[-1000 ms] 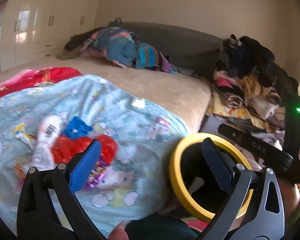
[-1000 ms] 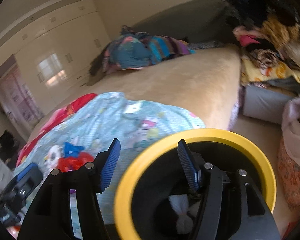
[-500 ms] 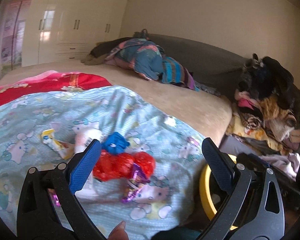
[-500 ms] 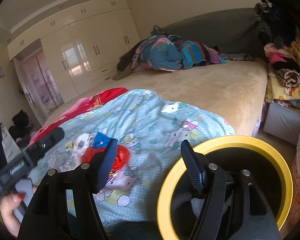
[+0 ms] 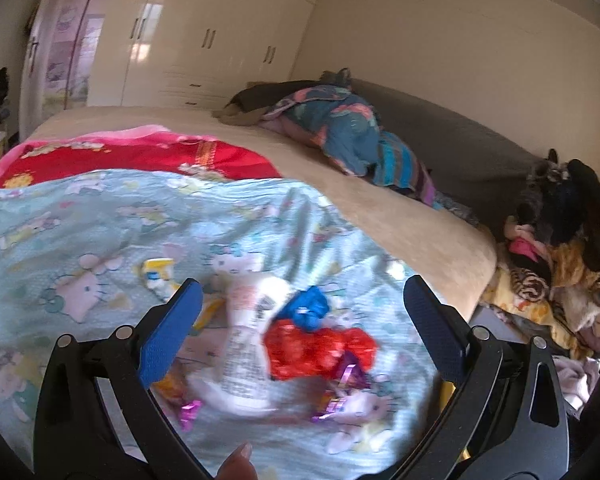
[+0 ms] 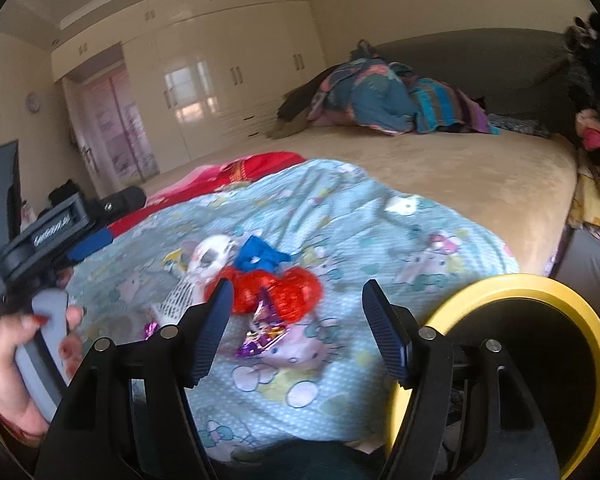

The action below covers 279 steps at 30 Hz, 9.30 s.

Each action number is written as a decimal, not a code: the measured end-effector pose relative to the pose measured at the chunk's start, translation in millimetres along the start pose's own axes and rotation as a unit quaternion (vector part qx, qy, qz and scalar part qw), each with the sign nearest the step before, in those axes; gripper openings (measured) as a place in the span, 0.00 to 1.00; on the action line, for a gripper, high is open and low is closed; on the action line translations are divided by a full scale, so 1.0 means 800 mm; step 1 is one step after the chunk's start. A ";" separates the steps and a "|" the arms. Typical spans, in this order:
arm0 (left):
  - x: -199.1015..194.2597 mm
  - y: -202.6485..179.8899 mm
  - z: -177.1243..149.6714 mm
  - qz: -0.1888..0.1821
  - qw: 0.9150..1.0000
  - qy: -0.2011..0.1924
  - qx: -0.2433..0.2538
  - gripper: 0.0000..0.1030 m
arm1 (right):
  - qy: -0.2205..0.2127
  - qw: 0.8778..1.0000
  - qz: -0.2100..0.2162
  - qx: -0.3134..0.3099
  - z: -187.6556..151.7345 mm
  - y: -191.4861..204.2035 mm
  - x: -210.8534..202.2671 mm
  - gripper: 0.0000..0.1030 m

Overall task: Collect trash
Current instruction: 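Move both tools back from the bin to the trash pile, then grasp the white printed plastic bag with the left tool while the right tool grasps the purple wrapper, then carry the white bag and purple wrapper to the yellow bin and open both tools, then move both tools back from the bin to the trash pile, then grasp the orange-purple candy wrapper with the left tool while the right tool grasps the red plastic bag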

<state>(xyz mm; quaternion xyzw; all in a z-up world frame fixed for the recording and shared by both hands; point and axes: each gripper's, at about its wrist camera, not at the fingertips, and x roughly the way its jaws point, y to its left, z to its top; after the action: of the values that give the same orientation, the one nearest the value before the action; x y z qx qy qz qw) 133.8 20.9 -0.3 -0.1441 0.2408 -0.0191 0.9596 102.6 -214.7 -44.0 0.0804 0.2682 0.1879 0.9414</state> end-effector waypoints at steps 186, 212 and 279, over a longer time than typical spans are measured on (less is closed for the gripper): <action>0.055 -0.235 -0.156 -0.241 0.941 0.194 0.138 0.89 | 0.023 0.940 -0.200 0.274 -0.076 -0.286 -0.052 0.61; 0.017 -0.167 -0.100 -0.178 0.973 0.110 0.094 0.89 | -0.008 0.978 -0.162 0.134 -0.012 -0.176 -0.051 0.76; 0.025 0.145 -0.041 0.028 0.982 0.146 -0.114 0.85 | 0.035 0.998 -0.046 -0.015 -0.003 0.020 0.066 0.92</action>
<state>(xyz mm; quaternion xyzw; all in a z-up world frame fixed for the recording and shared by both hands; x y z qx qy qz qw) 132.2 121.1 -70.2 -0.2410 0.3826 0.0149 0.8918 137.7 -178.9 -67.4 0.0471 0.3011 0.1512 0.9404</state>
